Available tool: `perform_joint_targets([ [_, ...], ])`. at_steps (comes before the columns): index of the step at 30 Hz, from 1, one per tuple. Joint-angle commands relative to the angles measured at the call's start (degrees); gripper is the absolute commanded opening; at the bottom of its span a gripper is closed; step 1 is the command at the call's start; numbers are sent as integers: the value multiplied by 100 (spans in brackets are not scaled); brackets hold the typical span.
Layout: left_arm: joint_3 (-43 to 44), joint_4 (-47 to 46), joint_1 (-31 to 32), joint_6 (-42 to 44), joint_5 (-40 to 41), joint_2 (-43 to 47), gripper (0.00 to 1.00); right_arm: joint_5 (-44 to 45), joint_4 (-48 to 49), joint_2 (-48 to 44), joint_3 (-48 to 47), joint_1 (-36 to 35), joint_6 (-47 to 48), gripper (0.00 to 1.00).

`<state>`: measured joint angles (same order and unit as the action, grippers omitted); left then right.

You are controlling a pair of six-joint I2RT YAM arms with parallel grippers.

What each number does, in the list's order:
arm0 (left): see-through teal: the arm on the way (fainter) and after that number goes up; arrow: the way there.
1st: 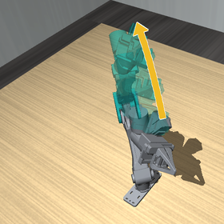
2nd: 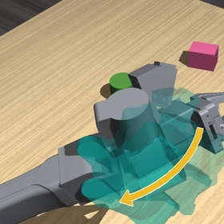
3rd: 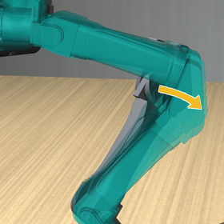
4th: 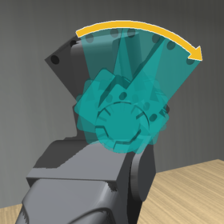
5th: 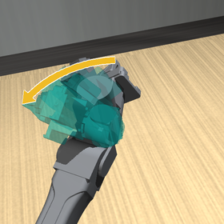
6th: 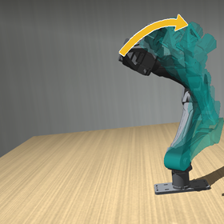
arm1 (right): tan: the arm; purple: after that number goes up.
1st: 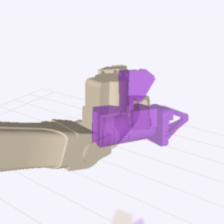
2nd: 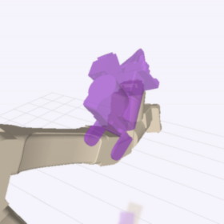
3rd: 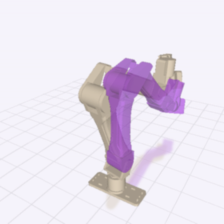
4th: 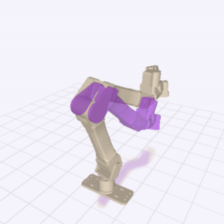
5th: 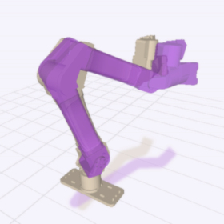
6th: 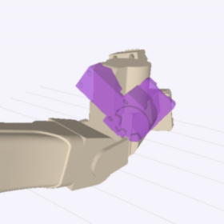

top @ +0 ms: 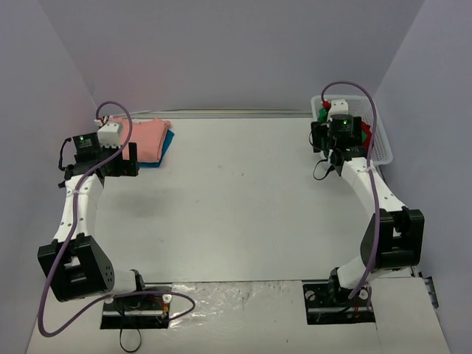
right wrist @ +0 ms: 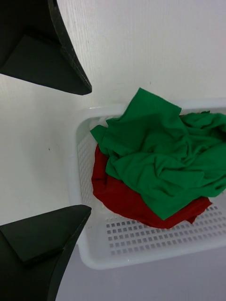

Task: Fold and stack the t-shirts
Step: Grab crumpled tshirt from bin with the right arm

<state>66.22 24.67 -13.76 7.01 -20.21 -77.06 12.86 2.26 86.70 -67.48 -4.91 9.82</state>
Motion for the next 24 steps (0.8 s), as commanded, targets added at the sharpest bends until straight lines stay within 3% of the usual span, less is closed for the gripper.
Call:
perform_joint_targets([
  [1,5,47,40,-59,-167,24,97,726,433,163,-300,69,239,100],
  [5,-3,117,31,-6,-133,-46,97,823,477,576,-739,227,414,100],
  [9,-213,-23,31,29,-194,137,97,323,503,953,-1152,464,476,100],
  [20,-329,-103,31,82,-308,217,94,586,450,2149,-2225,719,582,100],
  [24,-364,-129,31,152,-282,191,94,105,161,2729,-2690,868,459,98],
])
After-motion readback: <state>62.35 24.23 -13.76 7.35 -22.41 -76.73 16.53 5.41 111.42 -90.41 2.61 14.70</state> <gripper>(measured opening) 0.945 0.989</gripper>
